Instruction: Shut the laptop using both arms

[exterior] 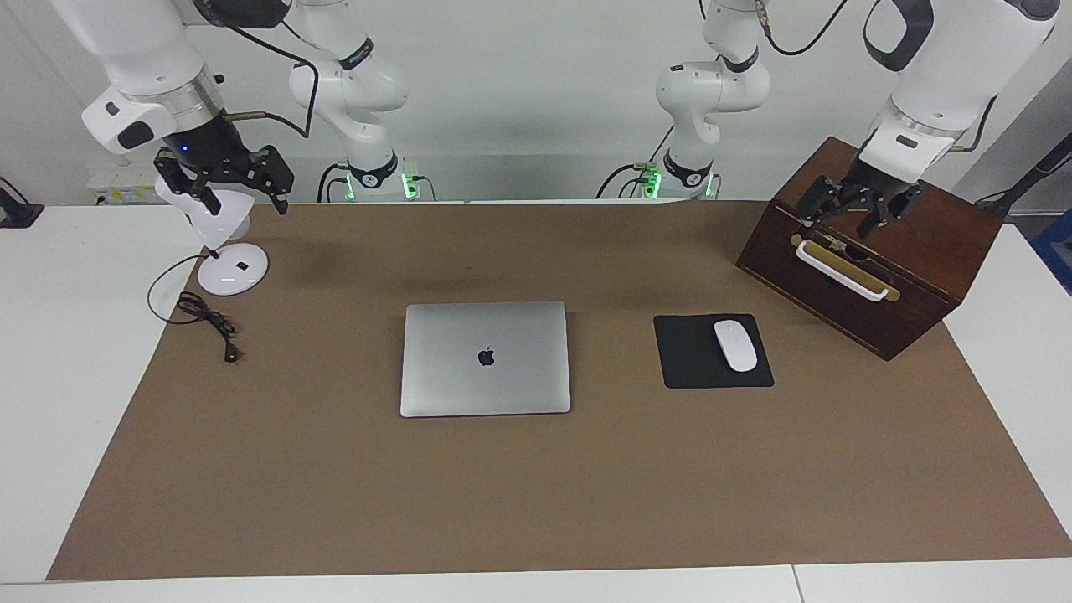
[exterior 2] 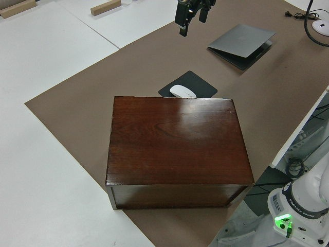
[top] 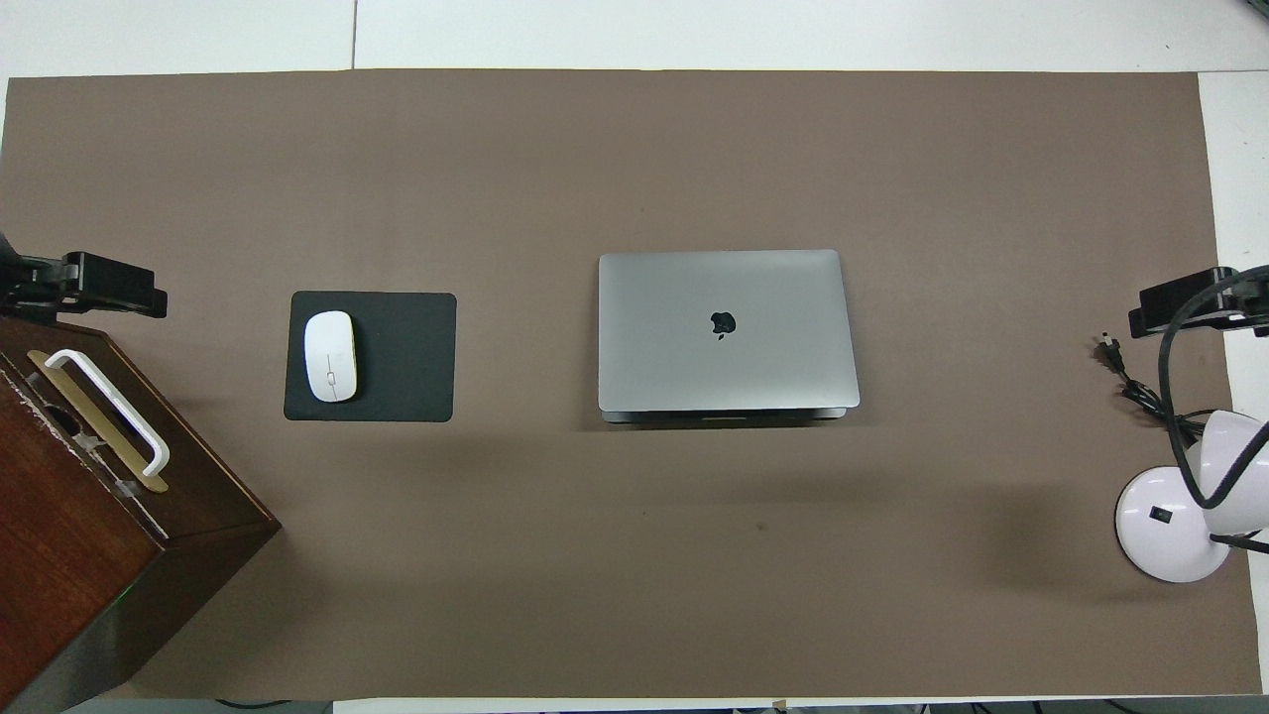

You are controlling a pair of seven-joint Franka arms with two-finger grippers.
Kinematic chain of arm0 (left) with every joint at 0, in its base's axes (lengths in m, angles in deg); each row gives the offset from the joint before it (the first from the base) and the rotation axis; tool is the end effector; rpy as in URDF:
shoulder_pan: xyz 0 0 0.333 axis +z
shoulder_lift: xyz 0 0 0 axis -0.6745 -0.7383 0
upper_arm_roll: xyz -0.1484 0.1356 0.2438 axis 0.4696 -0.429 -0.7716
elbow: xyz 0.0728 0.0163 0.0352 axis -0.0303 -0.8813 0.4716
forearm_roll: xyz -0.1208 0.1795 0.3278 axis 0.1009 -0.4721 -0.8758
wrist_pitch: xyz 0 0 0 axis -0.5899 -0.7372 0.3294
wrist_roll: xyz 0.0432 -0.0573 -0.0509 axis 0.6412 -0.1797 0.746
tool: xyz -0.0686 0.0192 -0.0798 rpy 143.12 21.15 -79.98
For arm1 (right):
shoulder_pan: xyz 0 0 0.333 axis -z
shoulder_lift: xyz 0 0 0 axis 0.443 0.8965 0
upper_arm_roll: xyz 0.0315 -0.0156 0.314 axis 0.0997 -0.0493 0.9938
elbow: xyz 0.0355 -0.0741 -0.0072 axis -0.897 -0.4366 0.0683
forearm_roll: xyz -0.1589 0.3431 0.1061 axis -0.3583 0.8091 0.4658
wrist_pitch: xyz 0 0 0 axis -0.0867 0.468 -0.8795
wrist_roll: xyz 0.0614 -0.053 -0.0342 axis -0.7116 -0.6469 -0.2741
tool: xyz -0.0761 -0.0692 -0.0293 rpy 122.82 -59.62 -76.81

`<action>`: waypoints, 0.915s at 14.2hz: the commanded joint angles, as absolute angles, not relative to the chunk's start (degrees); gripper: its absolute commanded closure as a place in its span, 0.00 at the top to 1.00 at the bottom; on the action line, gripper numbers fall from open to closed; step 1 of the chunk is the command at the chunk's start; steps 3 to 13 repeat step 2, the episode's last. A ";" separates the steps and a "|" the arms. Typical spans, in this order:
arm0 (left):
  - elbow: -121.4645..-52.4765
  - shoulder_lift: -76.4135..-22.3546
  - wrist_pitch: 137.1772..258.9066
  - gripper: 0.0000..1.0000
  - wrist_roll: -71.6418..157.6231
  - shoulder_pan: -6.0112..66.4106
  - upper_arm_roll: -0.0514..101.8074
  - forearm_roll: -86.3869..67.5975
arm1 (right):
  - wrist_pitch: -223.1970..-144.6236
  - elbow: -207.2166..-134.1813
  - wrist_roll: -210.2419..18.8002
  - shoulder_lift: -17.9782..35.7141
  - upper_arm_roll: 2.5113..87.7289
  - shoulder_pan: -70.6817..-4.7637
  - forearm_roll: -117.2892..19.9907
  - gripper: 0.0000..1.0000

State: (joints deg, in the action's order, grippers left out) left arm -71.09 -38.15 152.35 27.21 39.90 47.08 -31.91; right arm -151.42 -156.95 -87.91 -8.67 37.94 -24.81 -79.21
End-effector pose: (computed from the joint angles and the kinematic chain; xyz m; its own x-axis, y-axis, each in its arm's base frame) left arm 0.5504 -0.0216 0.6142 0.9994 -0.0342 0.0112 -0.0347 -0.9983 0.0475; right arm 0.5325 -0.0137 0.6405 0.9987 -0.0208 -0.0470 -0.0209 -0.9998 -0.0010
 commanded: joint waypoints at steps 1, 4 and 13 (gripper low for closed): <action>-73.13 -36.60 153.70 1.00 27.46 40.13 47.32 -33.39 | -150.86 -158.18 -89.57 -9.99 37.57 -24.80 -78.10 1.00; -73.13 -36.69 153.70 1.00 27.46 40.13 47.32 -33.39 | -150.78 -158.18 -89.57 -9.99 37.57 -24.80 -78.10 1.00; -73.13 -36.69 153.70 1.00 27.46 40.13 47.32 -33.39 | -150.78 -158.18 -89.57 -9.99 37.57 -24.80 -78.10 1.00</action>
